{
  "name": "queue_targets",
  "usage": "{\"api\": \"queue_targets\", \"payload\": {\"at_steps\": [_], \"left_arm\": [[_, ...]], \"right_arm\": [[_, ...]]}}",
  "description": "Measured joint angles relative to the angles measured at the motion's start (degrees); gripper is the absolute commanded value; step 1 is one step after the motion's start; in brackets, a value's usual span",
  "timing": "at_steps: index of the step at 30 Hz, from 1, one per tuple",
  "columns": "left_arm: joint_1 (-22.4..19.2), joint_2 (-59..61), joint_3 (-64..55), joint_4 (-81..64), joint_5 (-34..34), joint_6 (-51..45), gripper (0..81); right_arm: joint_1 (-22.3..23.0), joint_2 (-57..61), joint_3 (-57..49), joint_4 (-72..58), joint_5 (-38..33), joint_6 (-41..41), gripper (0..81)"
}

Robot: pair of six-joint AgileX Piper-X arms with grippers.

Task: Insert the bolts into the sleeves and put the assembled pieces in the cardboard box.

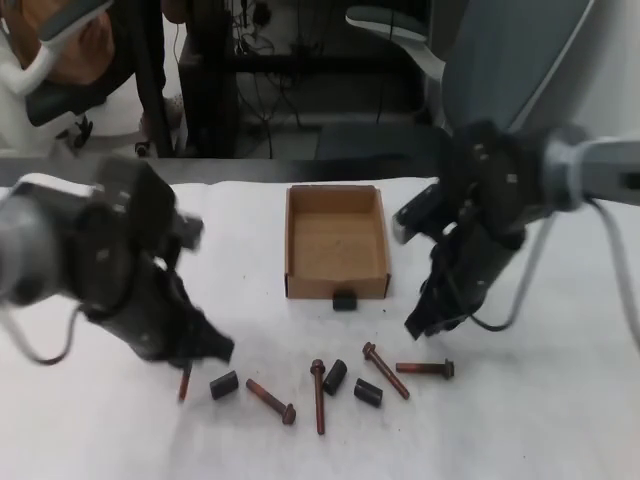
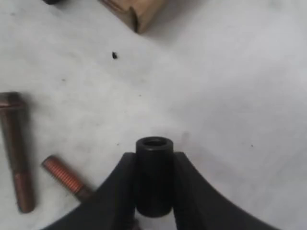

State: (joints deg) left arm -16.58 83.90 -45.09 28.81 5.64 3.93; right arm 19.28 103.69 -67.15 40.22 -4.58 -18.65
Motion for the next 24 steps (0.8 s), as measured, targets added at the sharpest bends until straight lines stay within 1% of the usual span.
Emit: {"api": "queue_targets", "payload": {"at_steps": [5,8,10,13,16,18,21,24], "left_arm": [[0.0,-16.7,8.5,-11.8,4.9,-3.4,1.8],[0.0,-24.7,13.6,-21.7,9.7,-5.9,1.8],[-0.4,-28.6,17.3,-30.0,13.2,-7.9,1.8],[-2.2,-32.1,21.7,-44.9,16.9,-10.9,1.8],[-4.8,-32.8,24.2,-58.9,18.2,-15.5,1.8],[-7.3,-32.8,24.7,-64.0,18.0,-19.1,1.8],[-11.9,-32.8,24.9,-67.3,16.4,-21.7,1.8],[-17.9,-32.8,25.0,-68.4,13.3,-21.9,1.8]], "right_arm": [[0.1,-17.0,12.4,-9.2,-3.0,2.9,0.6],[1.2,-27.8,19.9,-14.7,-4.7,6.1,0.6],[3.0,-34.1,24.4,-18.8,-5.7,7.6,0.6],[7.8,-43.3,30.9,-26.1,-6.3,8.7,0.6],[13.0,-51.0,36.9,-34.2,-6.5,10.9,0.6],[16.0,-54.1,39.9,-39.8,-6.5,14.1,0.6],[20.6,-56.1,43.7,-48.5,-6.0,18.7,0.6],[25.0,-55.5,46.0,-53.8,-3.5,19.6,0.6]]}}
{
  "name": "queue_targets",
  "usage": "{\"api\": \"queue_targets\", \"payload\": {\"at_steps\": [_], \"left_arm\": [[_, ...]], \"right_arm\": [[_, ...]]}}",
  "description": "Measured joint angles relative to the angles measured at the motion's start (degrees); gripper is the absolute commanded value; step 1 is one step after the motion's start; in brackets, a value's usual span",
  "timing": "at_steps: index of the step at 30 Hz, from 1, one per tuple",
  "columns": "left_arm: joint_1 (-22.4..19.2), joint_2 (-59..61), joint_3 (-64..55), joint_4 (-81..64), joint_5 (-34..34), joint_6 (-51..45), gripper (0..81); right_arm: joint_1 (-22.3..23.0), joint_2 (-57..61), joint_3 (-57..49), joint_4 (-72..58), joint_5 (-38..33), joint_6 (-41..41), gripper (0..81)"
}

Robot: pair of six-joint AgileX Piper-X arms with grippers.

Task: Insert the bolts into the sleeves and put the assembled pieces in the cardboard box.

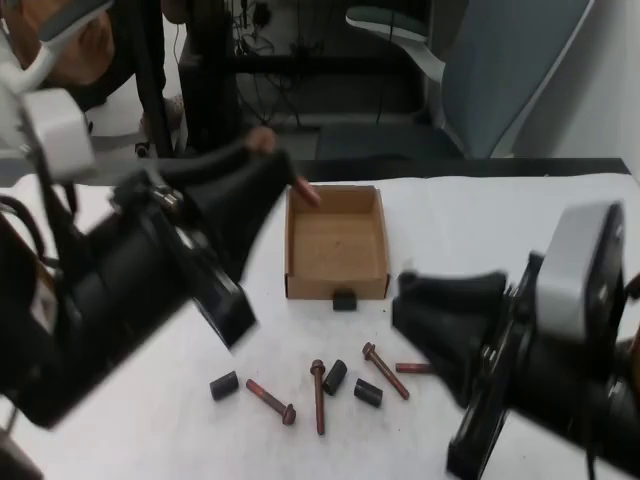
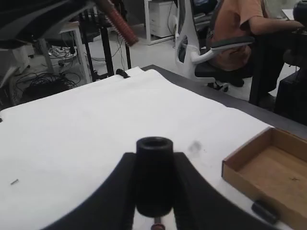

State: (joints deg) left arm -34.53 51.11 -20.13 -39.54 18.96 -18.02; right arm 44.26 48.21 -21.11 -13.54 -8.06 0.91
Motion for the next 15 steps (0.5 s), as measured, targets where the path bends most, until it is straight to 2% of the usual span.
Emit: {"api": "queue_targets", "payload": {"at_steps": [3,6,15], "left_arm": [[-5.6,0.0,0.0,-0.1,-1.7,0.6,1.8],[-8.4,-0.2,0.0,2.3,-3.1,2.1,1.8],[-9.0,-0.1,-0.4,14.9,-3.8,8.7,1.8]], "right_arm": [[3.5,1.5,0.6,-1.5,2.3,-0.5,0.6],[6.1,3.1,0.6,-1.9,4.3,-0.9,0.6],[8.8,3.9,0.7,4.1,9.6,-3.4,0.6]]}}
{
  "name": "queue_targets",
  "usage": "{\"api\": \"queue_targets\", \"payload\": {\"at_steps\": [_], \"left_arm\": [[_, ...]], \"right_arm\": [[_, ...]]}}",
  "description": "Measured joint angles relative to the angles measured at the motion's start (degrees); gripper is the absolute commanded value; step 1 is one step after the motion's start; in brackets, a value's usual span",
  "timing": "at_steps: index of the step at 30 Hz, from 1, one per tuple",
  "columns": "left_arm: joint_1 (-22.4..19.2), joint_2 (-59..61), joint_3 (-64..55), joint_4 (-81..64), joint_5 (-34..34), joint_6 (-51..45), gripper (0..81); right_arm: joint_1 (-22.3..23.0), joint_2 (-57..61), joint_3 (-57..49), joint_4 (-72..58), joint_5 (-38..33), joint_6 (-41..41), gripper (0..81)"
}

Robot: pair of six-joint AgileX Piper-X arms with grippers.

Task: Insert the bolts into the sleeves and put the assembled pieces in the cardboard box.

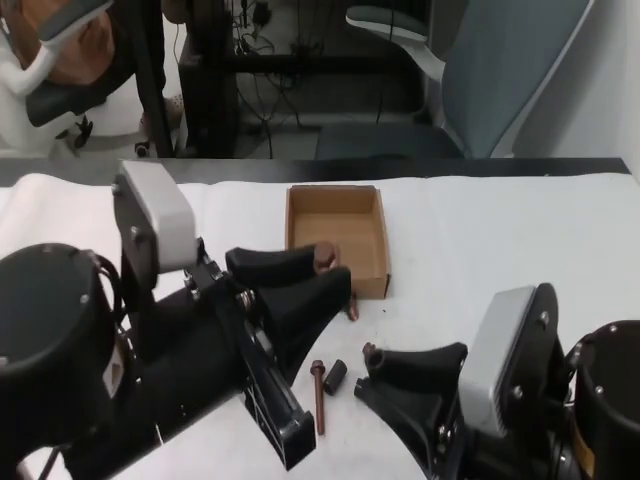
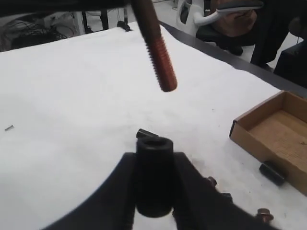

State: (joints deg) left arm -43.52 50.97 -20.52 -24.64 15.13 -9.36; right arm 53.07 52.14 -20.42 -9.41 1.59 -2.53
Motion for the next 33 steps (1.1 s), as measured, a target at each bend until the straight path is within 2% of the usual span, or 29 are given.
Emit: {"api": "queue_targets", "payload": {"at_steps": [5,18,33], "left_arm": [[0.0,0.0,-1.9,6.6,0.8,0.9,1.8],[0.0,0.0,-2.5,8.4,5.9,-4.8,1.8],[0.0,0.0,-2.5,9.6,6.8,-6.1,1.8]], "right_arm": [[0.6,0.0,0.0,0.0,-0.1,-1.7,0.6],[2.4,0.0,0.0,0.4,-0.4,-6.5,0.6],[2.4,0.0,0.0,4.0,4.7,-9.0,0.6]]}}
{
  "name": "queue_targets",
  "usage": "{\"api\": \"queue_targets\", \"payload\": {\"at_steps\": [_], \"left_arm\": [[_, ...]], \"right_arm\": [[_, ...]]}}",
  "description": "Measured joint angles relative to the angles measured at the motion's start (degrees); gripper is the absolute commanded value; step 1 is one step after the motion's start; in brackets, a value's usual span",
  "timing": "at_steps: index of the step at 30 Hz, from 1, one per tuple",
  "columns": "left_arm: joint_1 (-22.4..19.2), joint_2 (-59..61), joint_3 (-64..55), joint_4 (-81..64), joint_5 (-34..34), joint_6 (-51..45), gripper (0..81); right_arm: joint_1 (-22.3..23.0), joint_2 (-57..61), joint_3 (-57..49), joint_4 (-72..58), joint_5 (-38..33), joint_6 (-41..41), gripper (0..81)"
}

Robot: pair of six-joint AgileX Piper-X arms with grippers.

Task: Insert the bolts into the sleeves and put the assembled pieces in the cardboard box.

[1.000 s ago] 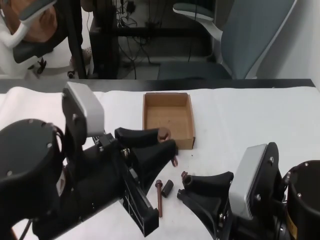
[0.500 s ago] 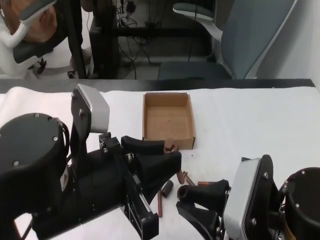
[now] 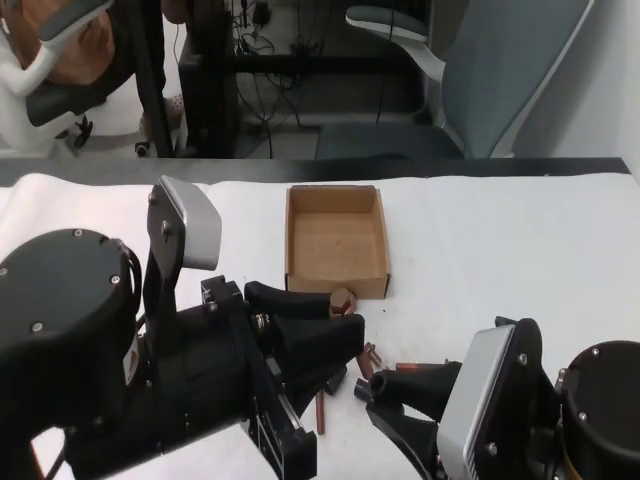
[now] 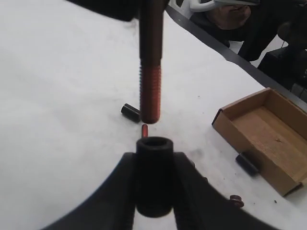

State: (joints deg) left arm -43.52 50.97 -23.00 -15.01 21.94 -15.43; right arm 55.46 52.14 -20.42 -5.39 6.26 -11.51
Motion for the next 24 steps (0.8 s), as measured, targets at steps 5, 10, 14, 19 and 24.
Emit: {"api": "queue_targets", "payload": {"at_steps": [5,10,14,19,24], "left_arm": [[0.0,0.0,0.0,0.1,0.0,0.0,1.8],[0.0,0.0,-0.2,0.1,0.3,-0.7,1.8],[-0.1,0.0,-0.2,0.1,0.4,-0.8,1.8],[-0.1,0.0,-0.2,0.1,0.4,-0.8,1.8],[-0.3,0.0,-0.2,0.1,1.2,-0.8,32.2]], "right_arm": [[0.1,0.0,0.0,-0.7,-0.6,-0.1,0.6],[0.1,0.0,0.0,-4.6,-1.5,-0.1,0.6],[0.1,0.0,0.0,-6.7,-2.1,-0.1,0.6],[0.1,0.0,0.0,-9.3,-3.2,-0.1,0.6],[0.3,0.1,0.0,-13.1,-4.0,0.3,0.6]]}}
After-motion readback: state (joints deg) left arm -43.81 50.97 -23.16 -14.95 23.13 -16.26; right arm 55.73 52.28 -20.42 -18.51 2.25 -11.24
